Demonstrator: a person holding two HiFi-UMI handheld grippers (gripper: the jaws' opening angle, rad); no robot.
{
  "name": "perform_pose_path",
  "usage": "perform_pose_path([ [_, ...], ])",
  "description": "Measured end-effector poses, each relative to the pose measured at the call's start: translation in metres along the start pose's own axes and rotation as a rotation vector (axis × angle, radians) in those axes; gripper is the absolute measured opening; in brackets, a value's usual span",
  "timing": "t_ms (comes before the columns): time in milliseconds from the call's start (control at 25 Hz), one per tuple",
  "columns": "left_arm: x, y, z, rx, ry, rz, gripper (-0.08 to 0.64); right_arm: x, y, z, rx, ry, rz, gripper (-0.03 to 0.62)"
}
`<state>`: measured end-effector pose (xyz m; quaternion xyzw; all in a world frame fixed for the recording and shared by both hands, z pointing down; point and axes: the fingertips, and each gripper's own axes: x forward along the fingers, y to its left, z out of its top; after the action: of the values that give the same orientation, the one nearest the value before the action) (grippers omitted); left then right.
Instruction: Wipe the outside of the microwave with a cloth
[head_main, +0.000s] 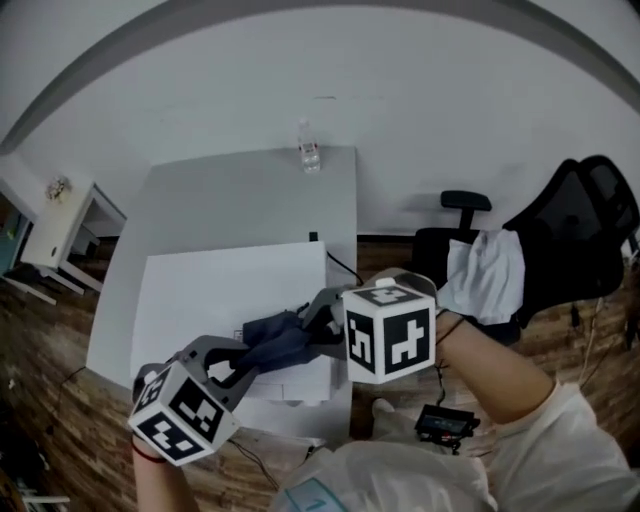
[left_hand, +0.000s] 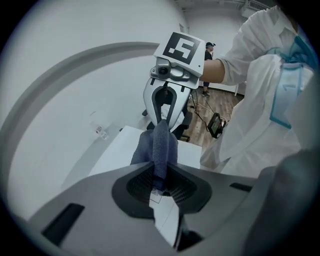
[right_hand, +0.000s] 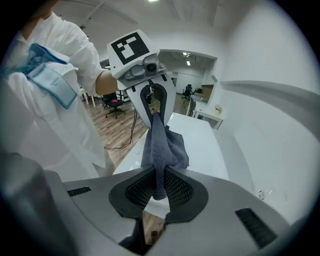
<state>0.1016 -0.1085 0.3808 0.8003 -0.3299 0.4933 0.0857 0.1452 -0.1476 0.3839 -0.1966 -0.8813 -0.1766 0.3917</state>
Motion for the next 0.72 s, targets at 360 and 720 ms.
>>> perform_pose_path([
  [360, 0.044, 0.023, -0.041, -0.02, -0.057, 0.036, 0.055, 0.048, -0.018, -0.015, 0.046, 0.12, 0.014, 0.063],
  [720, 0.051, 0.027, -0.044, -0.077, -0.105, 0.033, 0.076, 0.054, -0.018, -0.018, 0.133, 0.093, 0.018, 0.064],
])
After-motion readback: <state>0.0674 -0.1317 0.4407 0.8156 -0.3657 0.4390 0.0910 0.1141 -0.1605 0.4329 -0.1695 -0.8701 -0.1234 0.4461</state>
